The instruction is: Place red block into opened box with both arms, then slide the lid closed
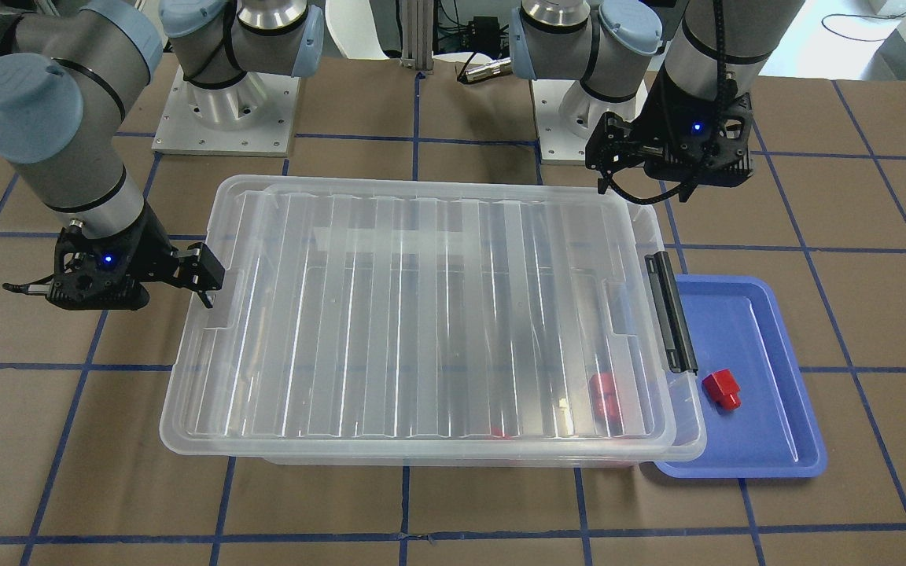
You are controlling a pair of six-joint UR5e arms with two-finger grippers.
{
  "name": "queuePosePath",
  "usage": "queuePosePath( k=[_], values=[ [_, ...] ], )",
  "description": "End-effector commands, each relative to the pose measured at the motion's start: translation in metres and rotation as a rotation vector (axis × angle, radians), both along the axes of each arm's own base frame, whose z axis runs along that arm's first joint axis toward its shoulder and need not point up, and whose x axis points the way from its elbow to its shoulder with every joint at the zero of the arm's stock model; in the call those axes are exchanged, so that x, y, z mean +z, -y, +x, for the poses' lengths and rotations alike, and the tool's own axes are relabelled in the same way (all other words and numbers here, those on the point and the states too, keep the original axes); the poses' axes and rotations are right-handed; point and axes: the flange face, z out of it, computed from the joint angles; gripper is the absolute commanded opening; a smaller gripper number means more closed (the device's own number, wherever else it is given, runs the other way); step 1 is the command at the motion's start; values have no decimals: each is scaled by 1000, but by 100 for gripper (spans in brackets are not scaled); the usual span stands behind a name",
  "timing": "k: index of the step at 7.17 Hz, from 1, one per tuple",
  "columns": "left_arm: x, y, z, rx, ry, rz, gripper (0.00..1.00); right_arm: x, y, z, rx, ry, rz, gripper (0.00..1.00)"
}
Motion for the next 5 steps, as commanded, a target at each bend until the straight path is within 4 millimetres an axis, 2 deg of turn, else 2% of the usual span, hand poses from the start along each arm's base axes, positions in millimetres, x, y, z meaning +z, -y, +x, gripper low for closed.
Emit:
queuePosePath(
  k=[1, 2, 5],
  values=[
    [2, -1, 0, -1, 1, -1, 100, 1, 6, -17, 42, -16, -16, 100],
    [-2, 1, 0, -2, 2, 5, 100, 0, 7, -40, 18, -18, -10, 100],
    [-3, 2, 0, -4, -1, 8, 100, 3, 9, -71, 25, -28, -13, 100]
  ],
)
